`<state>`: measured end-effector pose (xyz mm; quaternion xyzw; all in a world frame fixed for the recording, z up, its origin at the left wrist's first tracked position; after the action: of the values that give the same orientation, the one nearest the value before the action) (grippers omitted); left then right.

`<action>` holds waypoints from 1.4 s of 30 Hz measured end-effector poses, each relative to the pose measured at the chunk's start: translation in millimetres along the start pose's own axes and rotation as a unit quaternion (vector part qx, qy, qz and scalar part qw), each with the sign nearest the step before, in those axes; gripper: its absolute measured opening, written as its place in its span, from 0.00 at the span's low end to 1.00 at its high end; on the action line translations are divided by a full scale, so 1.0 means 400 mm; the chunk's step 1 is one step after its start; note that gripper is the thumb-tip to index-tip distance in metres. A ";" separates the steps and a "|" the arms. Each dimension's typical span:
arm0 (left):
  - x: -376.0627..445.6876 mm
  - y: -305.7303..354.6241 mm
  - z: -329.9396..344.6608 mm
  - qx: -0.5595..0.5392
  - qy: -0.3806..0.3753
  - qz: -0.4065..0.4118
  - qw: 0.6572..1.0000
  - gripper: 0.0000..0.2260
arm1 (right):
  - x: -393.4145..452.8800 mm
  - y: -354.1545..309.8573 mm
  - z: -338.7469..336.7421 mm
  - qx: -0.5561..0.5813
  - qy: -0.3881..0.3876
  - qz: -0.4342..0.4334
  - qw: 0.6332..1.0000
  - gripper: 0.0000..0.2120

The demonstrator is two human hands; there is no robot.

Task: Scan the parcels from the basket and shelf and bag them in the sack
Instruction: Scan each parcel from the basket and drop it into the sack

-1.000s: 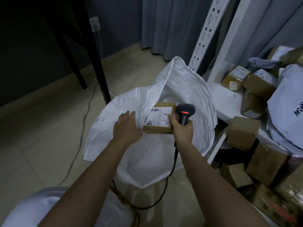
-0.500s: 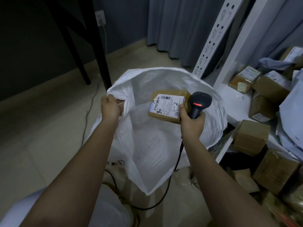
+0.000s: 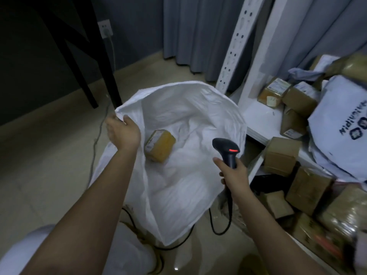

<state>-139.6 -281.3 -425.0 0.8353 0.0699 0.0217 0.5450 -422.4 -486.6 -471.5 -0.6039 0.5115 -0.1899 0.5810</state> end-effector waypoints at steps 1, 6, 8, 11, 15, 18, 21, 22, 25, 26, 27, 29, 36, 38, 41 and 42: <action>-0.032 0.028 0.003 0.007 0.014 0.059 0.998 0.18 | -0.013 0.013 -0.041 0.002 0.010 0.000 1.000 0.09; -0.295 0.140 0.100 -0.002 -0.079 0.262 0.962 0.26 | -0.086 0.082 -0.262 -0.005 0.089 0.006 0.996 0.09; -0.418 0.154 0.171 0.001 -0.156 0.307 0.939 0.22 | -0.112 0.106 -0.343 -0.007 0.114 0.007 0.993 0.08; -0.601 0.126 0.301 0.004 -0.323 0.306 0.895 0.13 | -0.130 0.153 -0.459 0.010 0.158 0.023 0.987 0.08; -0.809 0.050 0.446 0.068 -0.454 0.294 0.838 0.11 | -0.138 0.197 -0.589 0.028 0.201 0.043 0.978 0.05; -0.907 0.008 0.541 0.099 -0.505 0.275 0.812 0.17 | -0.128 0.196 -0.661 0.030 0.227 0.021 0.973 0.06; -0.940 0.017 0.640 0.086 -0.517 0.257 0.812 0.26 | -0.096 0.175 -0.708 0.031 0.242 -0.003 0.970 0.08; -0.940 0.031 0.678 0.083 -0.506 0.249 0.822 0.29 | -0.081 0.168 -0.720 0.029 0.247 -0.013 0.969 0.09; -0.925 0.089 0.759 0.102 -0.476 0.209 0.848 0.44 | -0.044 0.135 -0.722 0.018 0.243 -0.053 0.969 0.09; -0.925 0.105 0.787 0.108 -0.471 0.178 0.857 0.48 | -0.030 0.126 -0.721 0.015 0.236 -0.059 0.970 0.09; -0.924 0.118 0.811 0.110 -0.467 0.141 0.866 0.52 | -0.015 0.119 -0.716 0.016 0.224 -0.064 0.972 0.09; -0.916 0.117 0.856 0.124 -0.454 0.084 0.878 0.55 | 0.010 0.110 -0.708 0.030 0.205 -0.071 0.976 0.11; -0.869 0.118 0.830 0.143 -0.402 0.067 0.902 0.46 | 0.046 0.131 -0.677 0.055 0.176 -0.058 0.981 0.09; -0.850 0.137 0.769 0.109 -0.383 0.084 0.914 0.46 | 0.046 0.140 -0.665 0.058 0.170 -0.057 0.982 0.09; -0.814 0.139 0.668 0.067 -0.392 0.123 0.909 0.49 | 0.035 0.145 -0.645 0.083 0.189 -0.043 0.977 0.08; -0.804 0.136 0.638 0.066 -0.410 0.132 0.900 0.51 | 0.027 0.141 -0.637 0.102 0.199 -0.033 0.974 0.08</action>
<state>-424.1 -579.4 -466.0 0.8062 -0.2687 -0.2556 0.4609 -650.4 -613.8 -461.5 -0.5079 0.5746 -0.3767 0.5196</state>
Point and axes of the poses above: each hand's wrist, its own x-axis towards the middle knuckle, its own z-axis out of the palm, y = z × x, the point moved 7 cm from there along x, towards the middle knuckle, and after that the axes turned 3 degrees about -x, right-handed, at the moved point
